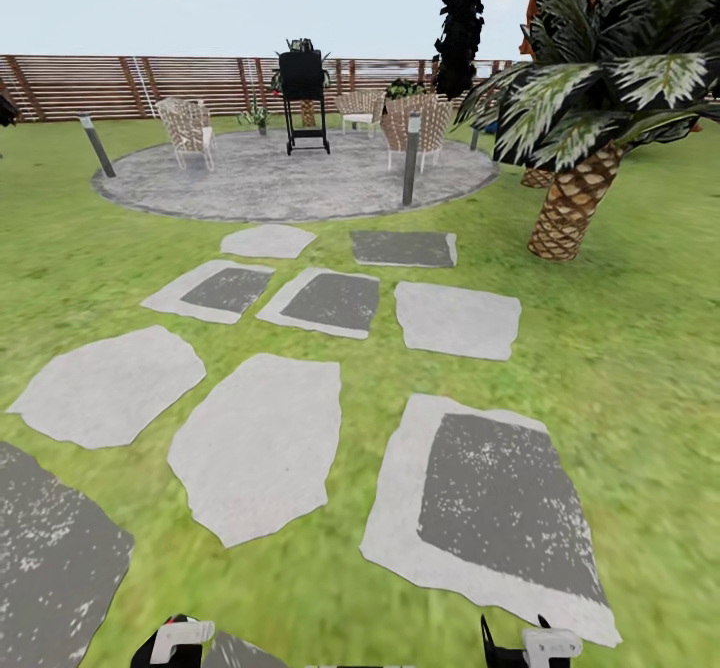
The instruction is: Pick up the pesticide atomizer in the garden and spray insectifuge to fully cover both potted plants in the garden.
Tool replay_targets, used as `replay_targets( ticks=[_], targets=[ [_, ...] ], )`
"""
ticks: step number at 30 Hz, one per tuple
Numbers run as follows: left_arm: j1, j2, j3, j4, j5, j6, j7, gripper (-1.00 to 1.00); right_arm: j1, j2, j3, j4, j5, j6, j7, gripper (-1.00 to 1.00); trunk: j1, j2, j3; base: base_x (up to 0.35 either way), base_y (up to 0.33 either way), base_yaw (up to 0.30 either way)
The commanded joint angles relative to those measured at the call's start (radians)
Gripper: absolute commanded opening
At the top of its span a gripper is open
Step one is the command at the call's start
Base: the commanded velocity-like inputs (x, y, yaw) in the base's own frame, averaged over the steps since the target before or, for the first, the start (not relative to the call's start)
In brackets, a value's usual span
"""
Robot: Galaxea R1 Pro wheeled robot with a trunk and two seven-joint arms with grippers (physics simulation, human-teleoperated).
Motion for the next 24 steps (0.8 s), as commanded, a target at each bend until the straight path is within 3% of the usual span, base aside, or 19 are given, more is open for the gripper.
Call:
replay_targets(
  ticks=[1, 6, 12, 24],
  targets=[
    [-0.001, -0.001, 0.005, 0.001, -0.01, -0.004, 0.001, -1.0, 0.0, 0.0, 0.001, 0.001, 0.007, -0.002, -0.006, 1.0, -0.004, 0.007, 0.003, 0.0, 0.0, 0.0],
    [0.0, -0.001, 0.005, 0.001, -0.01, -0.006, 0.003, -1.0, 0.0, 0.001, 0.001, 0.002, 0.008, -0.004, -0.007, 1.0, -0.023, 0.042, 0.018, 0.0, 0.0, -0.074],
    [0.001, -0.002, 0.005, 0.001, -0.01, -0.006, 0.004, -1.0, 0.0, 0.001, 0.001, 0.002, 0.008, -0.004, -0.008, 1.0, -0.046, 0.084, 0.037, 0.0, 0.0, -0.245],
    [0.025, -0.007, 0.003, 0.0, -0.008, -0.011, 0.0, -1.0, 0.0, 0.001, 0.0, 0.002, 0.007, -0.004, -0.009, 1.0, -0.046, 0.084, 0.037, 0.0, 0.0, -0.27]
  ],
)
